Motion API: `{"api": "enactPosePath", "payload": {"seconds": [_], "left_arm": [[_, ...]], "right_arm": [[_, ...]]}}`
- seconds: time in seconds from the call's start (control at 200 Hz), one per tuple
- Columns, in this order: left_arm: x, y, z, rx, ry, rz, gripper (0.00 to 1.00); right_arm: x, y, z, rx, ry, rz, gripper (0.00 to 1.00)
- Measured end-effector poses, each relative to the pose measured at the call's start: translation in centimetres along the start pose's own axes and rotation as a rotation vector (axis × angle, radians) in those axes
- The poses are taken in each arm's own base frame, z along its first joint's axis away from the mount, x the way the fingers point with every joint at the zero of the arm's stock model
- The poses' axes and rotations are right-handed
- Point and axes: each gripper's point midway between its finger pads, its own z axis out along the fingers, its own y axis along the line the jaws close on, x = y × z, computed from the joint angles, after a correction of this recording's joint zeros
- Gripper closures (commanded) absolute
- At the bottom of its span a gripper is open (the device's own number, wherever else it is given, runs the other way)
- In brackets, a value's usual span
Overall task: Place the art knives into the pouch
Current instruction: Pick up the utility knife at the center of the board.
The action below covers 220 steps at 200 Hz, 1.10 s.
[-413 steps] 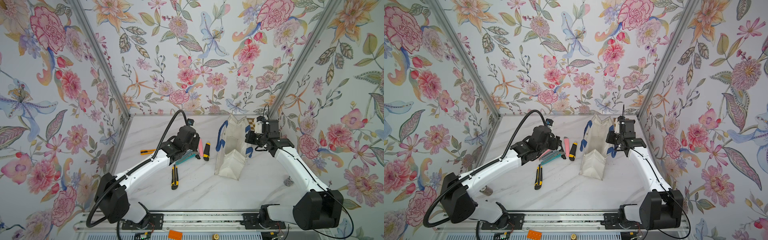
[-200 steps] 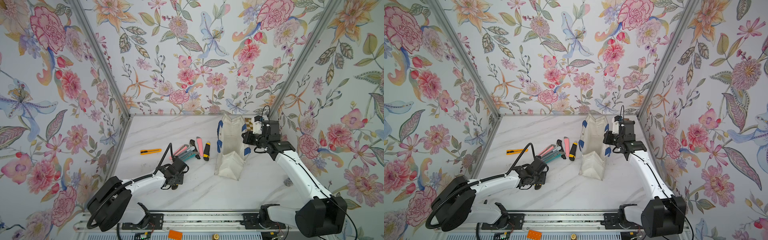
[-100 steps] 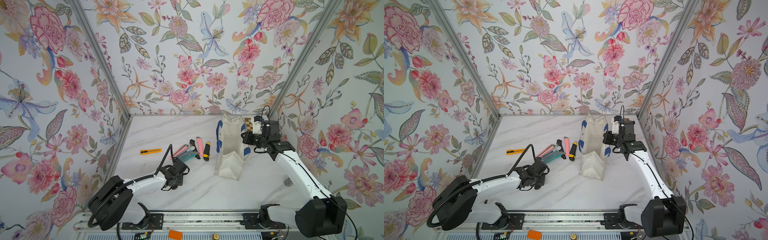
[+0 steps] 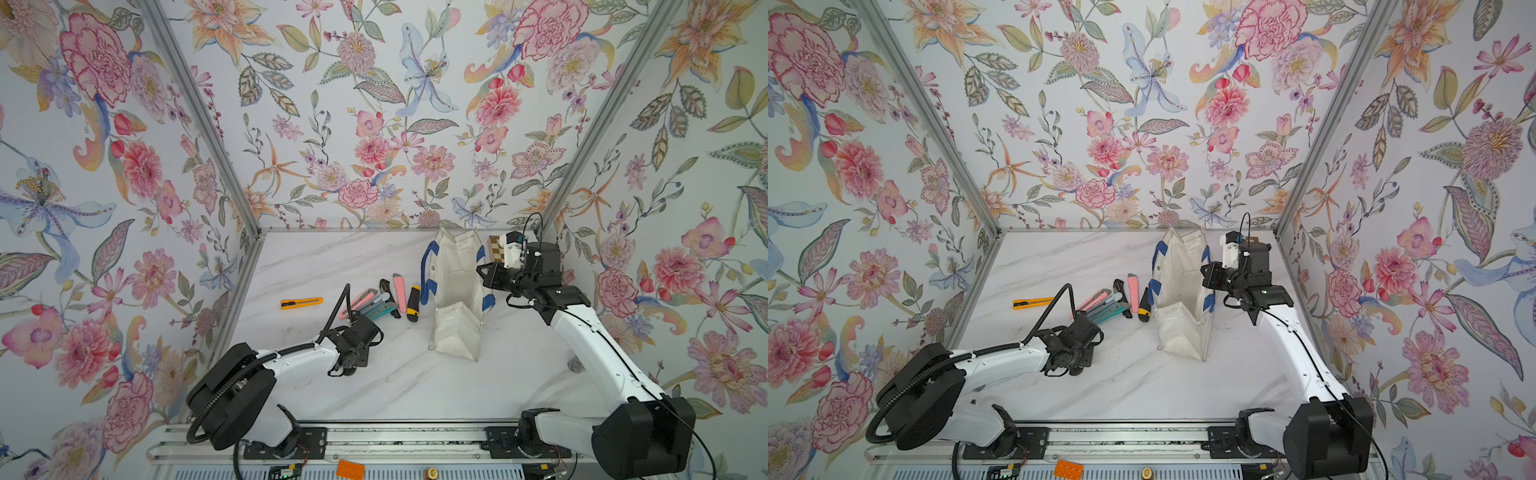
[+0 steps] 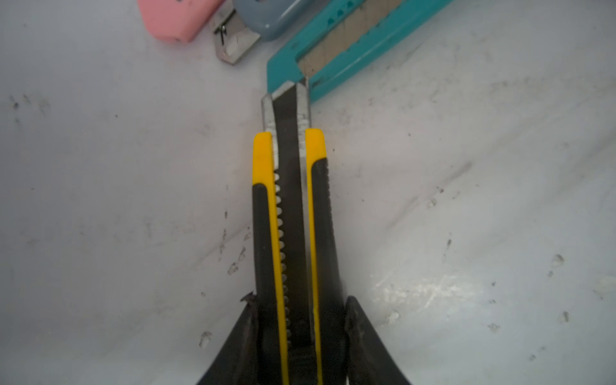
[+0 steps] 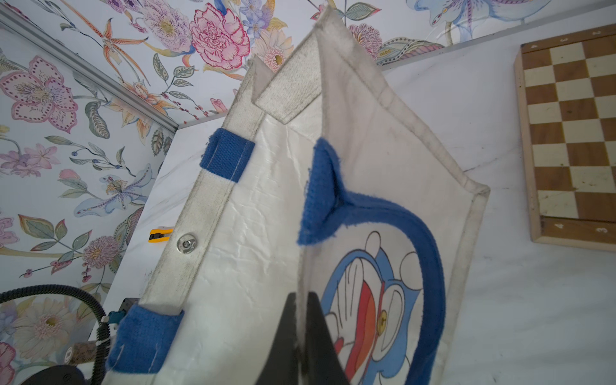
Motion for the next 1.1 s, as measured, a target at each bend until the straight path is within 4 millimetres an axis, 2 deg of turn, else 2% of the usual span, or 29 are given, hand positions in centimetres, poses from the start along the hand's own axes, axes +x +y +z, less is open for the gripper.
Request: {"api": "enactPosePath", "payload": {"seconds": [0.115, 0.265, 0.52, 0.665, 0.886, 0.986, 1.101], "left_arm": [[-1.9, -0.4, -1.0, -0.005, -0.038, 0.019, 0.83], [-5.5, -1.5, -2.9, 0.003, -0.120, 0.037, 0.84], [-8.3, -1.9, -5.4, 0.014, -0.189, 0.051, 0.85], [-10.4, -2.2, -7.8, 0.038, -0.253, 0.050, 0.87], [-14.9, -2.9, -11.6, 0.056, -0.377, 0.048, 0.88], [-17.0, -3.2, -13.6, 0.067, -0.440, 0.041, 0.93], [-18.3, -3.6, -14.8, 0.086, -0.484, 0.040, 0.93]], "right_arm": [[-0.1, 0.5, 0.1, -0.030, -0.001, 0.012, 1.00], [-0.2, 1.2, 0.3, -0.075, -0.005, 0.032, 1.00], [-0.2, 2.2, 0.9, -0.128, -0.006, 0.045, 1.00], [0.1, 2.9, 1.3, -0.146, 0.003, 0.034, 1.00], [1.0, 4.4, 1.8, -0.177, 0.029, -0.001, 1.00], [1.4, 4.9, 2.1, -0.184, 0.040, -0.025, 1.00], [1.7, 5.3, 2.3, -0.182, 0.043, -0.054, 1.00]]}}
